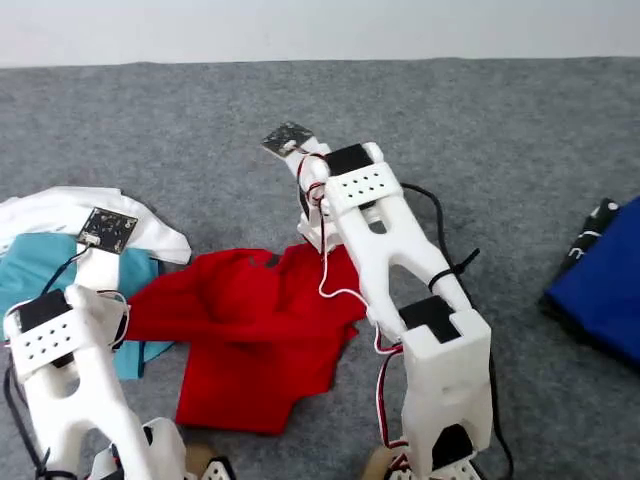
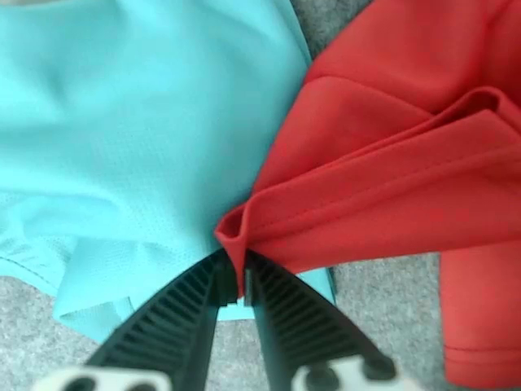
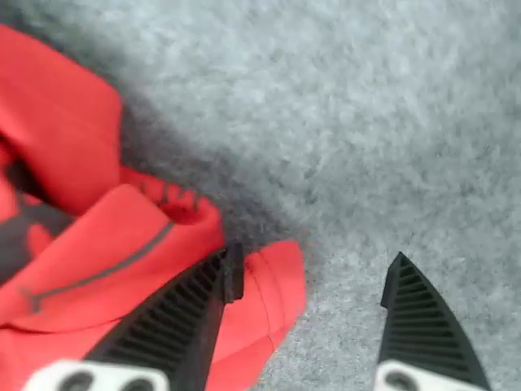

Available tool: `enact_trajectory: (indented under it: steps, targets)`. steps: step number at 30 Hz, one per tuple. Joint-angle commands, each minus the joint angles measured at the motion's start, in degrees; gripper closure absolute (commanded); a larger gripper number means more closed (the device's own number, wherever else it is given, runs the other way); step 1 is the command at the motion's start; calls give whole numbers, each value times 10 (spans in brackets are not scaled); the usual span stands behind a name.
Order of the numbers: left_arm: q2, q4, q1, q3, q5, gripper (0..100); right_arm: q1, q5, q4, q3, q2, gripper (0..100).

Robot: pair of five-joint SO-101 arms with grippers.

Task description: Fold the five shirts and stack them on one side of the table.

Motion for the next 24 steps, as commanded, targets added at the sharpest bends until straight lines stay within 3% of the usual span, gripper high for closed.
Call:
enact_trajectory:
  steps: [1,24]
  targets:
    - [-7,-13,0,0,5,998,5,-8,3,-28,3,712]
    - [-8,-25,52,21,11,998,7,-49,104,-26,53,712]
